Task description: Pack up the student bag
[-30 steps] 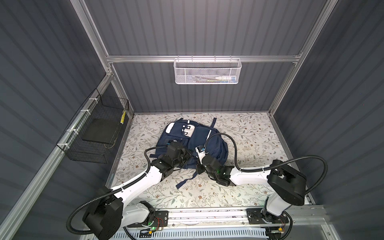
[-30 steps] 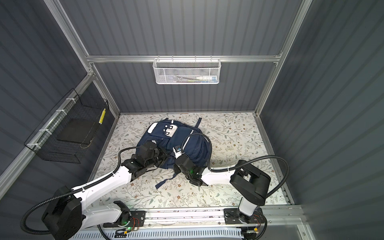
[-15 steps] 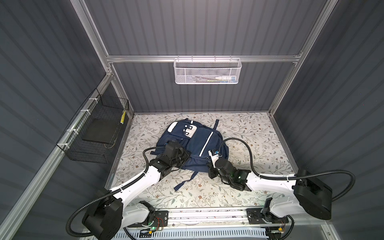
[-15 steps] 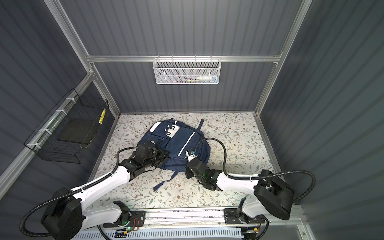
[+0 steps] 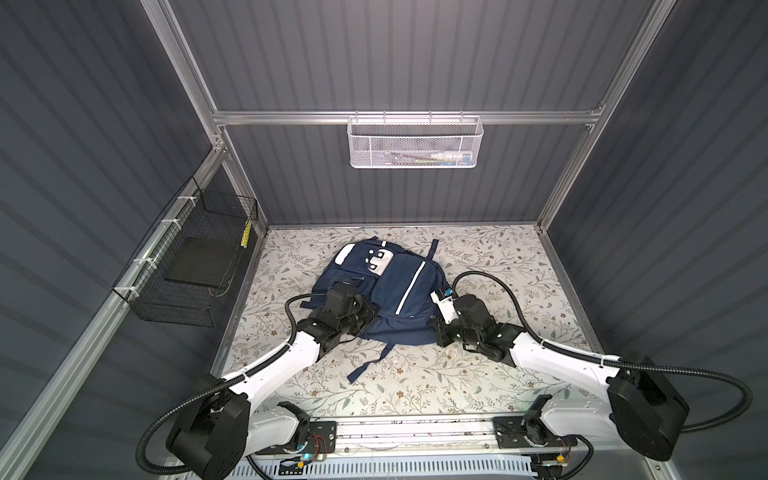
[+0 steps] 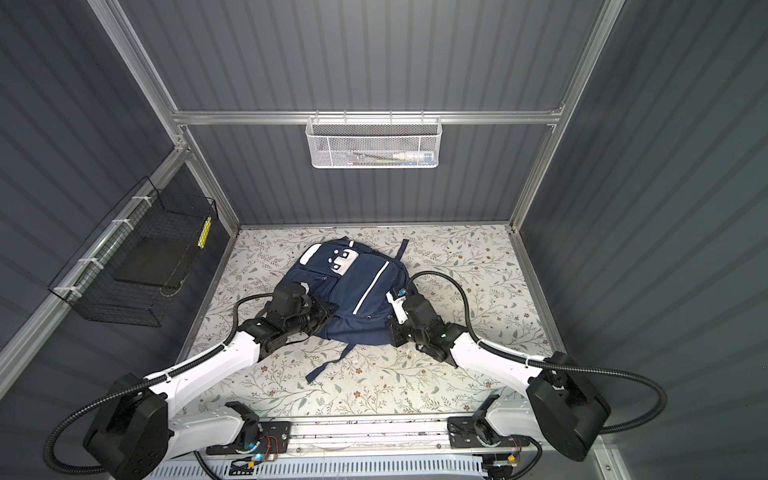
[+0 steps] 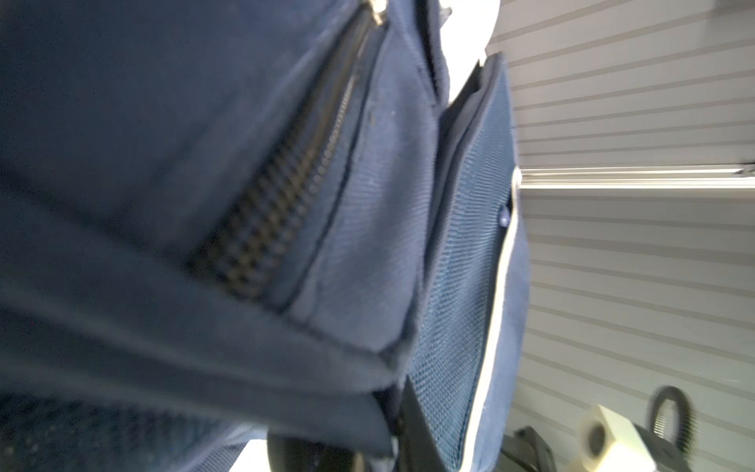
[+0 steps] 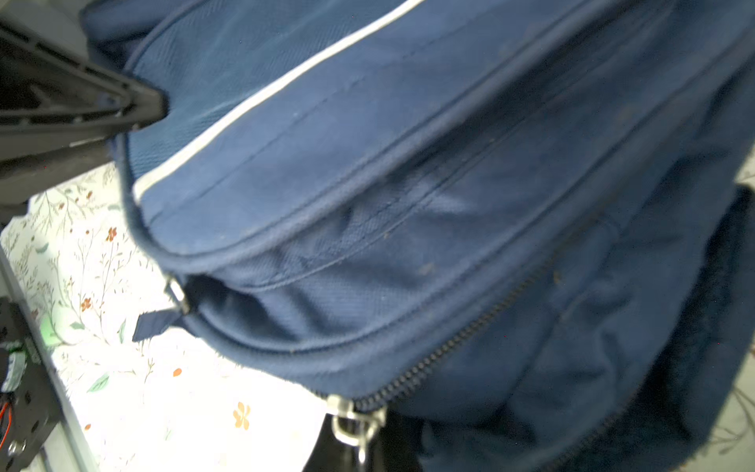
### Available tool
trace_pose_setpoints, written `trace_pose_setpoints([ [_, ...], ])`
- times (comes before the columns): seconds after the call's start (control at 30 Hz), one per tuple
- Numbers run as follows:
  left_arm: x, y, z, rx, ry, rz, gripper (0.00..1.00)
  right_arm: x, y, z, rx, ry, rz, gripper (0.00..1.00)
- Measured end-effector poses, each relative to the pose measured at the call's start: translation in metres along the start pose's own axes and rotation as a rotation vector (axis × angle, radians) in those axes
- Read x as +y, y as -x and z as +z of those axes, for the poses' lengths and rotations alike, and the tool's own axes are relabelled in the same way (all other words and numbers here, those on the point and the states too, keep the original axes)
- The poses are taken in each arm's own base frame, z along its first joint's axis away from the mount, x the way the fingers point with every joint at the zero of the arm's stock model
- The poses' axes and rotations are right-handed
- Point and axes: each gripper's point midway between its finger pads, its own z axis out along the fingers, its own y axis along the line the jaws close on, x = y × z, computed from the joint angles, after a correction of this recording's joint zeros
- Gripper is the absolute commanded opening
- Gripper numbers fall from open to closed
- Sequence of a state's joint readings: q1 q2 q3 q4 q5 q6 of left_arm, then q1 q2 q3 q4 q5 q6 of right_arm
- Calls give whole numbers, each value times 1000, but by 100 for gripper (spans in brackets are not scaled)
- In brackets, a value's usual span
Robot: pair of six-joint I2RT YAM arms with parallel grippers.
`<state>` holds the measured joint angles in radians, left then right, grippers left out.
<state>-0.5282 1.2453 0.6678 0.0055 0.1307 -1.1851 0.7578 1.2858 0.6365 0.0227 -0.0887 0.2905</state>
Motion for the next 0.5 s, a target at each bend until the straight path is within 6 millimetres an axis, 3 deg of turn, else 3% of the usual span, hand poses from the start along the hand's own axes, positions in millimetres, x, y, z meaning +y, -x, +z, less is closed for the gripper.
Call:
trace_pose_setpoints([
  [0.1,16,22,11,-23,64,7,32,29,-8,9,53,37,-61,0],
  [0.2,23,56,16,-87,121,29,59,67,-9,22,82,100,-105,0],
  [0.3,23,80,5,-172,152,54,67,97,-4,40,106,161,-107,0],
  [0.4,22,80,-20,-225,130,46,70,118,6,62,121,206,-91,0],
  [0.5,27,55,-43,-229,78,24,75,132,18,77,116,235,-78,0],
])
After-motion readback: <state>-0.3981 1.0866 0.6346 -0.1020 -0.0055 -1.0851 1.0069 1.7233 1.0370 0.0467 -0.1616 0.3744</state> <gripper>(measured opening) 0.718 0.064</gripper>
